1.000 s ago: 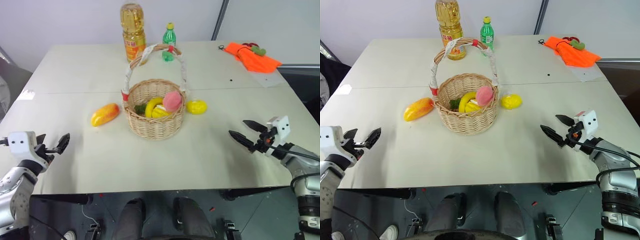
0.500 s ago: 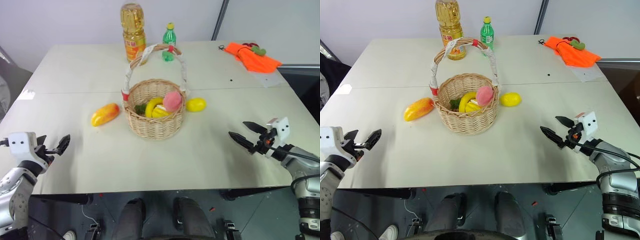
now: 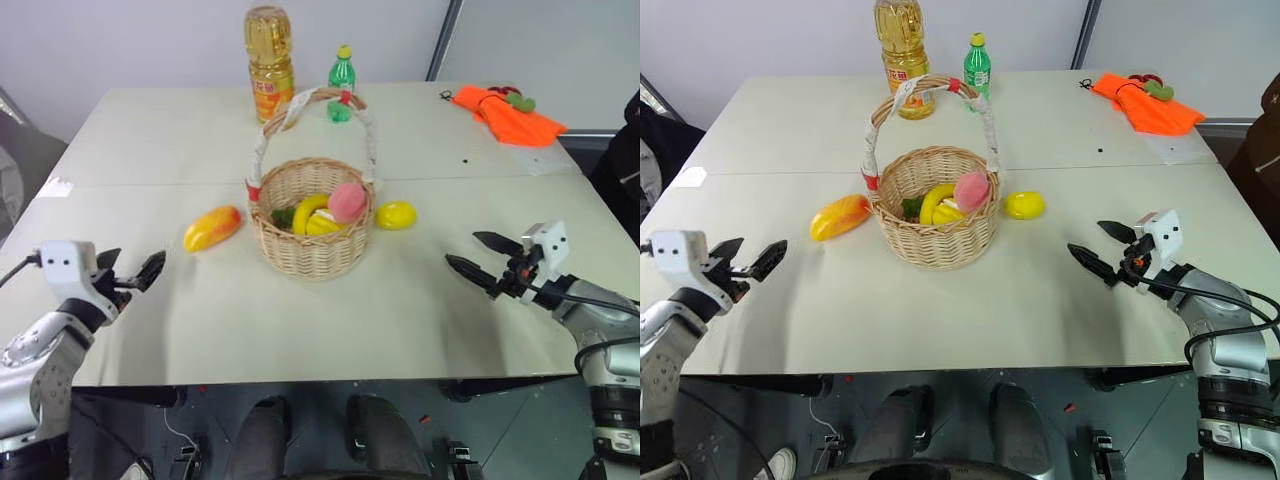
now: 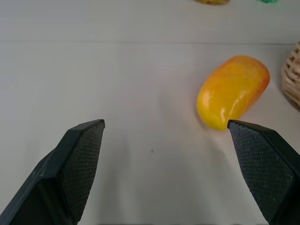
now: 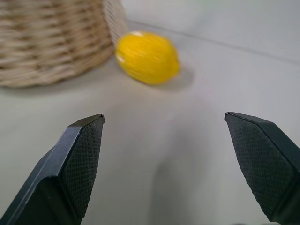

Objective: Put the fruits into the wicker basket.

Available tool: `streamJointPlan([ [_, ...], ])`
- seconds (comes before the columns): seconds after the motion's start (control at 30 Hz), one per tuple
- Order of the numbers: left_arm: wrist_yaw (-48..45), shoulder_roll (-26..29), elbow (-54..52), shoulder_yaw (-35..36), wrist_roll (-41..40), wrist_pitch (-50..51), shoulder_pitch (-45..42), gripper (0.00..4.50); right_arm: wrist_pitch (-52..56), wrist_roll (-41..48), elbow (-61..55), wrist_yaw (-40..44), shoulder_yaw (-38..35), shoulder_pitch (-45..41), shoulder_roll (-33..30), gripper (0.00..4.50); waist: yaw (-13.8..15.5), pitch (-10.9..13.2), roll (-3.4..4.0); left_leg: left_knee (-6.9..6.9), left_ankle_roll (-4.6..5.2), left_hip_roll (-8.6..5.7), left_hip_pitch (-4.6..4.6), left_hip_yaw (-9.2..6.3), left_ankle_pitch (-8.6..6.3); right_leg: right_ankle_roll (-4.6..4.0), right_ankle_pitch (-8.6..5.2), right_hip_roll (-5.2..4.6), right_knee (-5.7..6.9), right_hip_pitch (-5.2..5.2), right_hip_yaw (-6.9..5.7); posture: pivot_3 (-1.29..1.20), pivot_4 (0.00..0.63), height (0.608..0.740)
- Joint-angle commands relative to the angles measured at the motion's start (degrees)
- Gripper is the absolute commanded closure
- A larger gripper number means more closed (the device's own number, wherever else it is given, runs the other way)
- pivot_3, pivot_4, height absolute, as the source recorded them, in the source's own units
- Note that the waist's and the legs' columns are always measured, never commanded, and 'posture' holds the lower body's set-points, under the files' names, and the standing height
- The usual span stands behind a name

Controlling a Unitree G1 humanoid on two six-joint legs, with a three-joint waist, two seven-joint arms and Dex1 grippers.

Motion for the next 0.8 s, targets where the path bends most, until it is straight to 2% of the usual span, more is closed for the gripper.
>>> streamJointPlan([
  [0.03, -2.09, 2.96, -1.3, -1.57, -0.63, 1.78, -3.19, 0.0, 1.11, 1.87, -5.28, -0.52, -1.64, 0.87, -0.75, 0.2, -0.04, 0.0, 0.0, 0.0, 0.0, 0.0, -0.01, 0.0, 0.0, 0.0, 0.0, 0.0, 0.0, 0.0, 0.0, 0.0, 0.15, 0.74],
  [0.2, -5.41, 7.88, 0.61, -10.08, 2.2, 5.67, -11.16, 0.0, 5.59, 5.43, -13.02, 0.56, -1.76, 1.53, -2.47, 0.2, -0.05, 0.02, -0.01, 0.0, 0.0, -0.06, -0.03, 0.01, 0.0, 0.01, 0.0, 0.02, 0.01, -0.02, 0.0, 0.0, 0.15, 0.74],
  [0.37, -8.27, 9.93, 5.38, -17.23, 4.73, 8.73, -19.11, 0.0, 11.55, 9.91, -21.07, 1.57, -0.77, -0.14, -5.37, 0.2, -0.21, 0.03, -0.02, -0.02, 0.0, -0.08, -0.02, 0.01, 0.0, 0.07, -0.03, 0.05, 0.01, -0.04, 0.0, 0.0, 0.15, 0.74],
  [0.67, -10.53, 9.45, 19.53, -25.38, 11.79, 9.05, -31.45, 0.0, 20.47, 16.59, -35.12, -2.06, 7.62, -8.65, -3.98, 0.2, -0.12, 0.06, -0.07, -0.03, 0.01, -0.07, -0.1, -0.08, 0.0, 0.09, -0.02, 0.11, 0.05, -0.11, -0.02, 0.0, 0.15, 0.74],
  [0.8, -12.95, 9.45, 24.01, -29.36, 15.21, 8.26, -34.63, 0.0, 21.37, 16.59, -37.96, -2.95, 11.43, -10.26, -3.21, 0.2, -0.08, 0.06, -0.07, 0.03, 0.01, -0.11, -0.35, -0.11, 0.01, 0.11, 0.01, 0.08, 0.05, -0.29, -0.02, 0.0, 0.15, 0.74],
])
